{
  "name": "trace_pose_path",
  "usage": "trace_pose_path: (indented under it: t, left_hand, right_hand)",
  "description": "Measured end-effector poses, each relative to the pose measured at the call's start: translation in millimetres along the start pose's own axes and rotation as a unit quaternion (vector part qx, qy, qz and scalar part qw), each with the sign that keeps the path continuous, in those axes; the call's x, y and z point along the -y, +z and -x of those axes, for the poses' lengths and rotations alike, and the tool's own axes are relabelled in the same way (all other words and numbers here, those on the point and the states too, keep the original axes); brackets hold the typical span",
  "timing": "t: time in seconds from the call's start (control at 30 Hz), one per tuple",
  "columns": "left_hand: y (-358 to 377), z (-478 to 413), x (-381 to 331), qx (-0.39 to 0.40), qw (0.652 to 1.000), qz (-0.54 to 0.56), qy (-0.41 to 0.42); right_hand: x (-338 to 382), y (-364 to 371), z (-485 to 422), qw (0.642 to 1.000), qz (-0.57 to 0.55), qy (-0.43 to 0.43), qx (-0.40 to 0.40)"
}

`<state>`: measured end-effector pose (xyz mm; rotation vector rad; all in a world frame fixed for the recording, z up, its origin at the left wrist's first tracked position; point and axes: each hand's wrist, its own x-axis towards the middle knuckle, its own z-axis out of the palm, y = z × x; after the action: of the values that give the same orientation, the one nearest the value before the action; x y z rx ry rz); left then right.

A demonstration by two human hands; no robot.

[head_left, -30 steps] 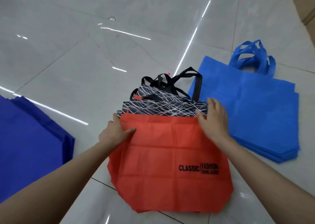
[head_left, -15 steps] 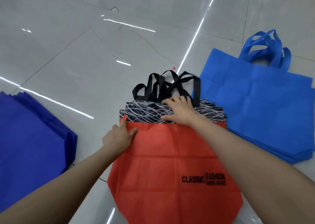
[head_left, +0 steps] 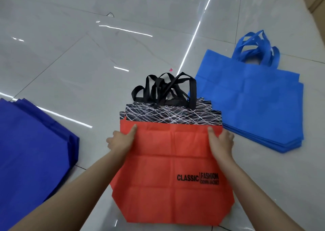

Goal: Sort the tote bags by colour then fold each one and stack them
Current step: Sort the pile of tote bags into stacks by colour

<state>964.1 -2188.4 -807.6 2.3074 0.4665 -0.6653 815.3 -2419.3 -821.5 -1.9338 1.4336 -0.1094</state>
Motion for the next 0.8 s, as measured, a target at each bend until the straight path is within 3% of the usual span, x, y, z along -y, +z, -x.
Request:
trace_pose_path:
  t: [0.07, 0.2, 0.37, 0.43, 0.5, 0.57, 0.7, 0.8]
  left_hand:
    - [0.6, -3.4, 2.1, 0.028, 0.999, 0.011, 0.020]
    - [-8.6, -20.4, 10.3, 0.076, 0.978, 0.194, 0.008]
    - [-5.8, -18.2, 19.9, 0.024, 0.982, 0.189, 0.005]
    - [-10.3, -18.0, 22.7, 0.015, 0.986, 0.163, 0.021]
    - [-14.7, -22.3, 28.8, 0.012, 0.989, 0.145, 0.032]
    - [-16.2, -23.3, 35.2, 0.009, 0.986, 0.163, 0.040]
    - [-21.4, -14.3, 38.7, 0.052, 0.974, 0.215, 0.058]
    - [-36.3, -18.0, 38.1, 0.058, 0.982, 0.175, 0.029]
  right_hand:
    - [11.8, -1.8, -4.5, 0.997, 0.027, -0.047, 0.054]
    - [31.7, -16.1, -26.5, 0.981, 0.016, -0.100, 0.164]
    - [24.9, -1.6, -19.0, 0.993, -0.015, -0.021, 0.112]
    - [11.7, -2.1, -12.9, 0.986, -0.089, -0.027, 0.142]
    - [-0.6, -9.6, -5.5, 0.946, -0.228, -0.020, 0.229]
    - [-11.3, -16.4, 6.7, 0.917, -0.276, -0.027, 0.286]
    - [-28.0, -7.0, 23.5, 0.951, -0.220, -0.083, 0.203]
    - [-21.3, -1.5, 28.7, 0.948, -0.252, -0.112, 0.161]
